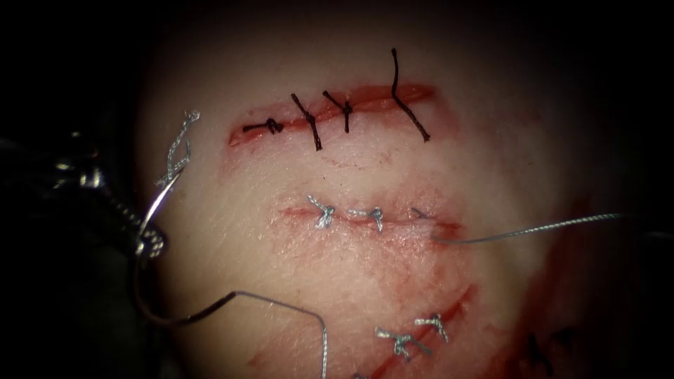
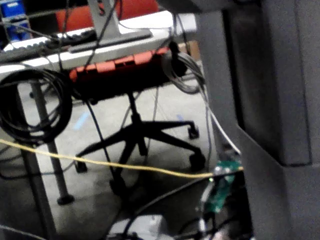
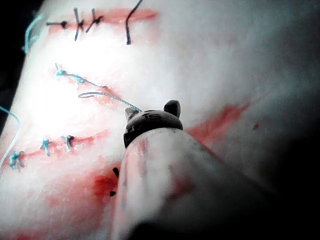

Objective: Wound Closure

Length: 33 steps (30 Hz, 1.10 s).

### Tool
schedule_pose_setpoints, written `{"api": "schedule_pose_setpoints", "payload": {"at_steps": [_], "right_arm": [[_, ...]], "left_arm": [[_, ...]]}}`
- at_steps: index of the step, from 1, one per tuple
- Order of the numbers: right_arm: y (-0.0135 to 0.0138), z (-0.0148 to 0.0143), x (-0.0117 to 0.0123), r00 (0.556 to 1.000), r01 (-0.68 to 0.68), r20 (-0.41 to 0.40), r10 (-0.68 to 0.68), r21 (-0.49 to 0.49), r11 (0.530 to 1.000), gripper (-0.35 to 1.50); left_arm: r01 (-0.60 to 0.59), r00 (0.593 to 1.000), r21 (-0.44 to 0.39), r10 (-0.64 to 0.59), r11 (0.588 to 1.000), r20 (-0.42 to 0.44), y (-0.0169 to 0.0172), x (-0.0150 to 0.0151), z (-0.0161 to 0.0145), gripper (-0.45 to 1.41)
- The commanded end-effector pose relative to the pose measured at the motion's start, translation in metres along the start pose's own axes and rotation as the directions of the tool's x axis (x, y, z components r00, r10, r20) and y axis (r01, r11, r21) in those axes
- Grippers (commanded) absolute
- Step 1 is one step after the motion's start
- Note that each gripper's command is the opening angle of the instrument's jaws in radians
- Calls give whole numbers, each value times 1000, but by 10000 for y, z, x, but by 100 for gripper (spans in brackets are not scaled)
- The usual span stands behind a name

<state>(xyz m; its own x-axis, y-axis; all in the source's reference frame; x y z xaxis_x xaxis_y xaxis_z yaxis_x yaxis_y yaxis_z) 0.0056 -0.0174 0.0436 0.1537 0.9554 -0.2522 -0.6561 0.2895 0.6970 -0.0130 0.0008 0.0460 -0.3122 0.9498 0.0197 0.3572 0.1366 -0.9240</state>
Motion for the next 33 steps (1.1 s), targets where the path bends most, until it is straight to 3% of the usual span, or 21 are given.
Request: {"api": "schedule_pose_setpoints", "payload": {"at_steps": [1,2,5,9,12,16,18,19,20,21,22,23,24,25,28,30,32,33], "right_arm": [[-21,19,-1,999,33,23,-35,50,998,103],[-27,23,-2,998,57,35,-60,74,996,93],[-60,25,-1,989,129,55,-137,130,983,116],[-74,14,7,991,115,54,-126,173,978,119],[-98,-21,28,991,100,46,-123,342,934,130],[-111,-49,40,991,99,39,-128,425,900,135],[-123,-67,58,991,90,47,-129,486,869,128],[-126,-73,73,990,105,27,-140,531,841,108],[-127,-73,80,992,102,13,-128,531,841,106],[-127,-72,87,994,98,-12,-108,518,850,104],[-125,-62,104,995,81,-83,-48,459,885,71],[-125,-62,104,995,81,-83,-48,459,885,71],[-117,-44,117,990,63,-143,-5,403,913,-12],[-111,-33,120,987,59,-158,2,380,923,-35],[-86,11,114,978,87,-208,-19,324,942,-35],[-43,71,81,975,147,-197,-103,224,963,-35],[-19,103,57,974,190,-156,-162,182,965,-35],[-19,103,57,974,190,-156,-162,182,965,-35]], "left_arm": [[0,1000,-1,0,1000,0,-7,1,3,-45],[0,1000,3,0,1000,-2,-7,1,3,-45],[-12,1000,11,12,1000,-9,-7,2,3,-45],[-23,1000,15,23,1000,-17,-8,4,3,-45],[-50,996,46,53,998,-66,-9,15,3,-45],[-66,994,61,71,996,-87,-9,20,0,-45],[-78,991,74,85,994,-99,-12,22,-1,-45],[-90,989,84,99,992,-110,-13,24,-1,-45],[-97,988,87,106,992,-112,-14,25,0,-45],[-97,988,89,107,991,-115,-15,26,0,-45],[-97,987,91,108,991,-118,-16,27,1,-45],[-97,987,91,108,991,-118,-16,27,1,-45],[-104,986,93,114,990,-119,-16,27,2,-45],[-104,986,94,115,990,-120,-17,28,2,-45],[-105,986,96,116,990,-122,-18,28,3,-45],[-106,985,97,117,990,-123,-19,27,4,-45],[-106,985,98,118,990,-123,-19,26,4,-45],[-106,985,98,118,990,-123,-19,26,4,-45]]}}
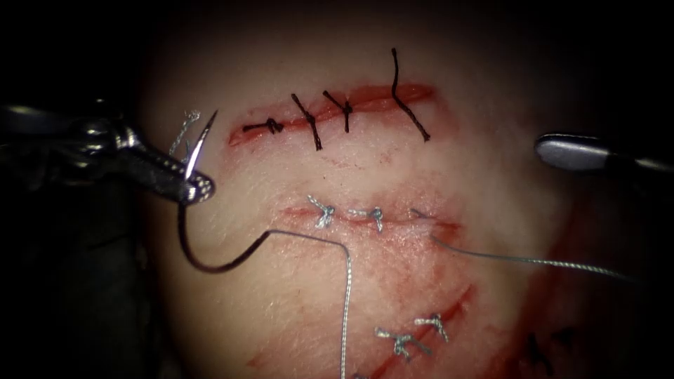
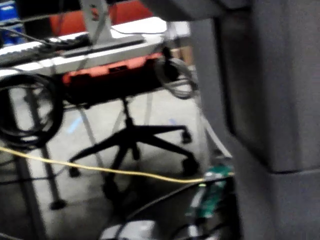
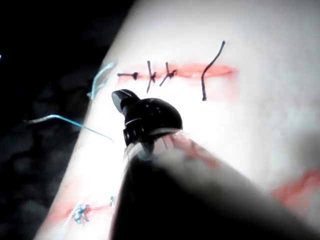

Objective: Wound Closure

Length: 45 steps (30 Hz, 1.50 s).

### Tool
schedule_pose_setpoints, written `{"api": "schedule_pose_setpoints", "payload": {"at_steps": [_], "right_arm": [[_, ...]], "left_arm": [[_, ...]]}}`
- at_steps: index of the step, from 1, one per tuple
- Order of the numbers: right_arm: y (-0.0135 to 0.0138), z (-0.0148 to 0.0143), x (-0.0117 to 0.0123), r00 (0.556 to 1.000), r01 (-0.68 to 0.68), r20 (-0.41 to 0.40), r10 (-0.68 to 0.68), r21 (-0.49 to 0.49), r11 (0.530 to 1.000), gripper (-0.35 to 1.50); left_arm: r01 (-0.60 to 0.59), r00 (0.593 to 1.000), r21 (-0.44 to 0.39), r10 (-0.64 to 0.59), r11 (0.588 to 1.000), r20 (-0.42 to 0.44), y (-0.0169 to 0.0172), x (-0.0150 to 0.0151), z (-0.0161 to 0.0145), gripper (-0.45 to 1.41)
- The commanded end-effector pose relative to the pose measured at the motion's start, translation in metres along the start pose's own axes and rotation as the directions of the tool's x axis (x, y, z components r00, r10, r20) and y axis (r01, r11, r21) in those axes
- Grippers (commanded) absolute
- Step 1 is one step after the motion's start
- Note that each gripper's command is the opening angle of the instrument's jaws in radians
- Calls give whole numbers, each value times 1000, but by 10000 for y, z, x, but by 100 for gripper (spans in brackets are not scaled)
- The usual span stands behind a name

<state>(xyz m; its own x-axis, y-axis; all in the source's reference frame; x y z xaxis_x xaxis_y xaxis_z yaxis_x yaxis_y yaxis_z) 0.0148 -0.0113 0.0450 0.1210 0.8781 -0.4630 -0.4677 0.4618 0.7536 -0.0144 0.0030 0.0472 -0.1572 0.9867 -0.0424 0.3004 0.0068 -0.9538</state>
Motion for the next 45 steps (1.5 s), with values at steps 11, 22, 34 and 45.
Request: {"api": "schedule_pose_setpoints", "payload": {"at_steps": [11,22,34,45], "right_arm": [[53,109,-115,987,27,155,-35,56,998,-35],[36,118,-142,971,38,231,-65,119,992,-35],[30,100,-137,953,29,293,-74,156,987,-35],[21,119,-140,964,74,245,-105,132,988,-35]], "left_arm": [[-1,1000,1,1,1000,-1,-6,-2,4,-45],[0,1000,1,0,1000,-2,-5,-2,4,-45],[2,1000,1,-2,1000,-4,-2,-1,6,-45],[3,1000,1,-3,1000,-5,-1,0,5,-45]]}}
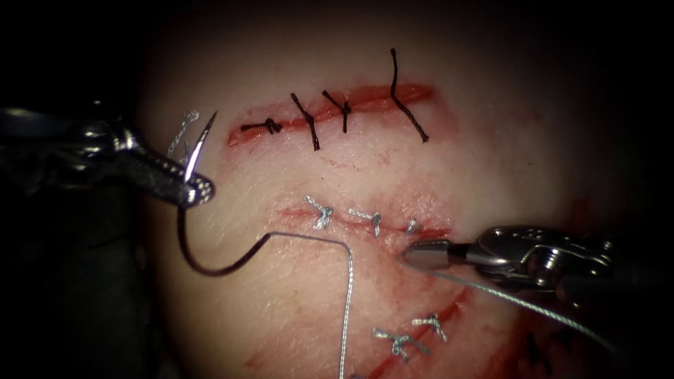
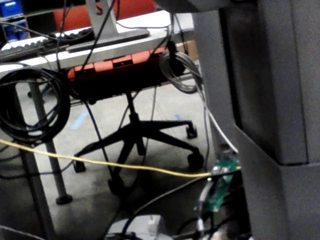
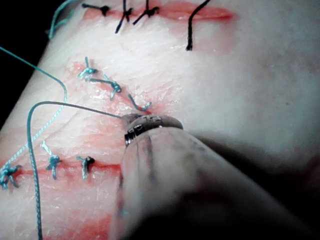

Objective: Wound Closure

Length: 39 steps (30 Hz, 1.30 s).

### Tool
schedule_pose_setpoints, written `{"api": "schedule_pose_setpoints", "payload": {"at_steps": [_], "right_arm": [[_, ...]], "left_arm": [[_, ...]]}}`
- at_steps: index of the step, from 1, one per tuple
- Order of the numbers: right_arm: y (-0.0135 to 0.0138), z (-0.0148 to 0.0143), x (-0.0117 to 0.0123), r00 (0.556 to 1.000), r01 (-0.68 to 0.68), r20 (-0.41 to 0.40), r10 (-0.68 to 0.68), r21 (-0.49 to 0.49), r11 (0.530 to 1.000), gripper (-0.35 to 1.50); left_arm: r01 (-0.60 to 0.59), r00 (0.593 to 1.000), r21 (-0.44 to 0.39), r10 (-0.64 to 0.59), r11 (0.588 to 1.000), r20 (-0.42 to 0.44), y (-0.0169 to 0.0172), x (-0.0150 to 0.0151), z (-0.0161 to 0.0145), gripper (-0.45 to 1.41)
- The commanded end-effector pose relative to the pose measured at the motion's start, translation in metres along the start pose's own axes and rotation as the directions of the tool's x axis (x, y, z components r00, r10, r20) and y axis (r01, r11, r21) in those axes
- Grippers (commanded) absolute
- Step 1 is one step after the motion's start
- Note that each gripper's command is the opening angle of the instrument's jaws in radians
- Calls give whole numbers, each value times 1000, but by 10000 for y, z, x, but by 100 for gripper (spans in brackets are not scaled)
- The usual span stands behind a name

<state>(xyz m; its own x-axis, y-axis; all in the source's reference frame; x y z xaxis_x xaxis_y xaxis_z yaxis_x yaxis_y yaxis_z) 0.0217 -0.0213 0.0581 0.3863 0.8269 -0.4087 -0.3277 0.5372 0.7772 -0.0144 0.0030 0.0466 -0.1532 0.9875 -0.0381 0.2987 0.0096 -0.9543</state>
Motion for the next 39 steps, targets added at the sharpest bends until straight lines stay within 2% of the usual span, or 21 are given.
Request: {"api": "schedule_pose_setpoints", "payload": {"at_steps": [1,5,13,17,18,19,20,21,24,25,26,27,28,29,30,31,32,33,34,35,39], "right_arm": [[4,10,4,1000,-3,-17,3,-29,1000,-35],[16,15,10,999,-14,-50,10,-84,996,-35],[9,-7,14,996,16,-89,-19,-36,999,-35],[8,-27,32,986,135,-96,-138,-38,990,-11],[9,-31,39,958,265,-97,-269,-53,963,12],[10,-33,42,928,356,-93,-360,-55,933,12],[10,-33,42,928,356,-93,-360,-55,933,12],[13,-34,48,872,480,-86,-482,-41,876,7],[21,-29,58,792,606,-84,-605,-14,795,2],[25,-24,58,756,650,-80,-649,-19,760,10],[29,-17,55,734,676,-63,-676,-24,736,52],[29,-17,55,734,676,-63,-676,-24,736,52],[31,-10,49,683,729,-34,-729,-24,684,74],[32,-7,47,668,743,-19,-744,-18,669,79],[32,-5,45,640,768,-2,-769,-11,640,74],[32,-2,43,583,811,28,-812,33,584,64],[33,-1,44,498,861,52,-865,87,501,47],[33,-1,44,498,861,52,-865,87,501,47],[33,-4,47,423,888,98,-901,152,433,14],[32,-5,49,394,894,118,-912,183,410,0],[33,-5,55,331,897,166,-929,251,364,-23]], "left_arm": [[0,1000,0,0,1000,0,-6,0,3,-45],[1,1000,-1,-1,1000,0,-6,1,3,-45],[1,1000,-1,-1,1000,1,-5,0,2,-45],[2,1000,-1,-2,1000,0,-5,1,2,-45],[2,1000,-1,-2,1000,0,-5,1,2,-45],[2,1000,-1,-2,1000,0,-5,1,2,-45],[2,1000,-1,-2,1000,0,-5,1,2,-45],[2,1000,-1,-2,1000,0,-5,1,2,-45],[2,1000,-1,-2,1000,-1,-5,1,3,-45],[2,1000,-1,-2,1000,-1,-5,1,3,-45],[2,1000,-1,-2,1000,-1,-5,1,3,-45],[2,1000,-1,-2,1000,-1,-5,1,3,-45],[2,1000,-1,-2,1000,-1,-5,1,3,-45],[2,1000,-1,-2,1000,-1,-5,1,3,-45],[2,1000,-1,-2,1000,-1,-5,1,3,-45],[2,1000,-1,-2,1000,-1,-5,1,3,-45],[2,1000,-1,-2,1000,-1,-5,1,3,-45],[2,1000,-1,-2,1000,-1,-5,1,3,-45],[2,1000,-1,-2,1000,-1,-5,1,3,-45],[2,1000,-1,-2,1000,-1,-5,1,3,-45],[1,1000,0,-1,1000,-2,-5,1,4,-45]]}}
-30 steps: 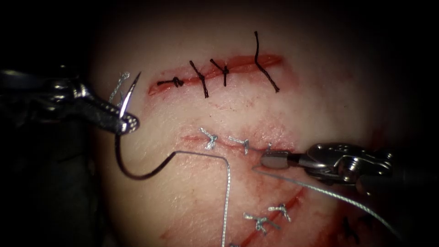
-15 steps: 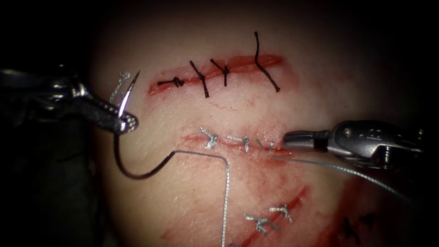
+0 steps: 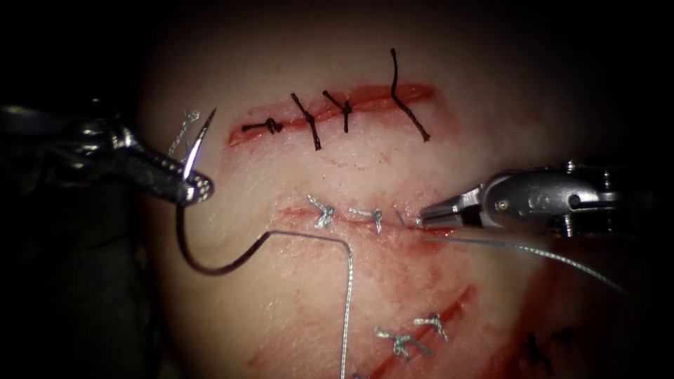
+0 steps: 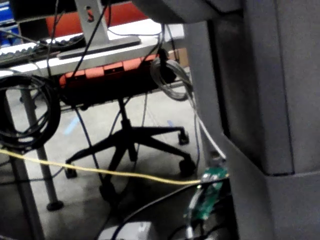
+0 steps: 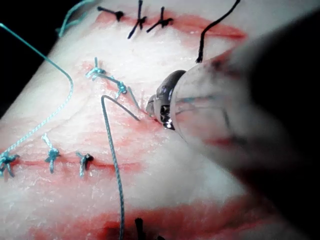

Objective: Wound Closure

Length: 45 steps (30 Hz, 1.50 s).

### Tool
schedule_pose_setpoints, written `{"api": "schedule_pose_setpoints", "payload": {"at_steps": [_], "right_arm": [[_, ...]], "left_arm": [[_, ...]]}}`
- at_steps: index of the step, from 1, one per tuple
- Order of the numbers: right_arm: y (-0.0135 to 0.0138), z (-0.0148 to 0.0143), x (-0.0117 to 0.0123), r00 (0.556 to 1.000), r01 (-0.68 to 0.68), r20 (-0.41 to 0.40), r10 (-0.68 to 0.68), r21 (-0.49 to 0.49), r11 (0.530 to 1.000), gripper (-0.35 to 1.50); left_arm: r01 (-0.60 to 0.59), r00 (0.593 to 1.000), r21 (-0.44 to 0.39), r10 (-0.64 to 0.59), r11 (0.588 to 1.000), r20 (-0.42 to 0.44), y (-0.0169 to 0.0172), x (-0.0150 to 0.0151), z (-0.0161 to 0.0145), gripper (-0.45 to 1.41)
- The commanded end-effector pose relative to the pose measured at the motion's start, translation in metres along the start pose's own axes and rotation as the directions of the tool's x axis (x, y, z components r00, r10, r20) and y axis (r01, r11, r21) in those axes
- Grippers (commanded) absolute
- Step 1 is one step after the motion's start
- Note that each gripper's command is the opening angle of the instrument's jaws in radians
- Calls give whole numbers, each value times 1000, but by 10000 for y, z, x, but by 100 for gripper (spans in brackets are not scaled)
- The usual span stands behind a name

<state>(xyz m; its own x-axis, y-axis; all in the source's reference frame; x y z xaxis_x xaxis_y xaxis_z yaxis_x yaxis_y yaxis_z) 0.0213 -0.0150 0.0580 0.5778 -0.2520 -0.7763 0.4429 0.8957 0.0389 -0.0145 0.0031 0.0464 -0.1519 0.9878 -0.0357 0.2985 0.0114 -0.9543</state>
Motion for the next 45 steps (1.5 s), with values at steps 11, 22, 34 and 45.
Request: {"api": "schedule_pose_setpoints", "payload": {"at_steps": [11,22,34,45], "right_arm": [[10,16,8,988,147,42,-148,35,989,5],[13,16,18,948,299,31,-315,238,924,7],[23,18,31,915,380,53,-399,216,900,19],[23,20,25,888,401,106,-447,297,867,19]], "left_arm": [[1,1000,0,-1,1000,0,-5,0,4,-45],[-5,1000,-1,5,1000,-1,-5,1,4,-45],[-3,1000,-1,3,1000,-2,-3,1,5,-45],[-2,1000,-1,2,1000,-3,-2,2,5,-45]]}}
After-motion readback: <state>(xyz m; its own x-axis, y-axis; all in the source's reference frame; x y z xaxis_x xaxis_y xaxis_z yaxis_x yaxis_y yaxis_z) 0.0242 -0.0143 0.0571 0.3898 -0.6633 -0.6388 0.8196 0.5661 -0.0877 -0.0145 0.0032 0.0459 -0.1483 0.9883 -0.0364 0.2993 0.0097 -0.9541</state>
